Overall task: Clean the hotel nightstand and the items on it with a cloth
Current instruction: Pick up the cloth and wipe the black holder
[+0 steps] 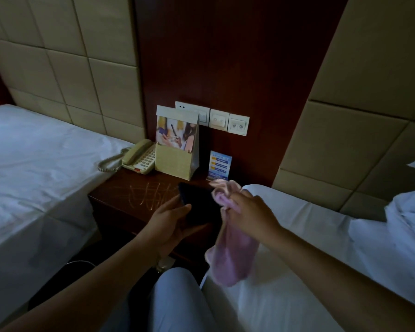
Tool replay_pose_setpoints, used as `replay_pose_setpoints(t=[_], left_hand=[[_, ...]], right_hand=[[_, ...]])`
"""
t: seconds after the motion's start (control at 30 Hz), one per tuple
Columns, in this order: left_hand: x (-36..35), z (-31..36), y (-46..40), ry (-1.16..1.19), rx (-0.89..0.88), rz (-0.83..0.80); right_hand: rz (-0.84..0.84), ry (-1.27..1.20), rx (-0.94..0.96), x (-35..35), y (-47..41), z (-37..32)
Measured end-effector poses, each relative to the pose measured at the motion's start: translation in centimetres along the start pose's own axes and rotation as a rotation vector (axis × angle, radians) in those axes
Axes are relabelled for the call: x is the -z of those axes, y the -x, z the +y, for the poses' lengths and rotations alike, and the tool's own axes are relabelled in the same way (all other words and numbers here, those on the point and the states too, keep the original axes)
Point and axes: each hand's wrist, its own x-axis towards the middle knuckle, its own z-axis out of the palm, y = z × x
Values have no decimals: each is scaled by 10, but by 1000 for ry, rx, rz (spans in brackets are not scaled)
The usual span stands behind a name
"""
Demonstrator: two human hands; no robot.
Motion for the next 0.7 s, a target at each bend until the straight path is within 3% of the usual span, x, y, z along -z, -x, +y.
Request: replay_pose_setpoints(t=[0.07, 0.2, 0.3, 0.5, 0.7], left_hand=[[-8, 1, 2, -28, -8, -23], [-25, -4, 0, -185, -57, -118], [-26, -3, -1, -200, -92, -104], [-10, 13, 5, -144, -29, -41], [-20, 6, -6, -267, -65, -23]], right_hand=[[18, -11, -52, 7, -10, 5], [127, -234, 188, 17, -14, -50], [129, -224, 268, 16, -23, -60], [10, -94, -136, 11, -41, 13], [50, -266, 204, 16, -38, -59]])
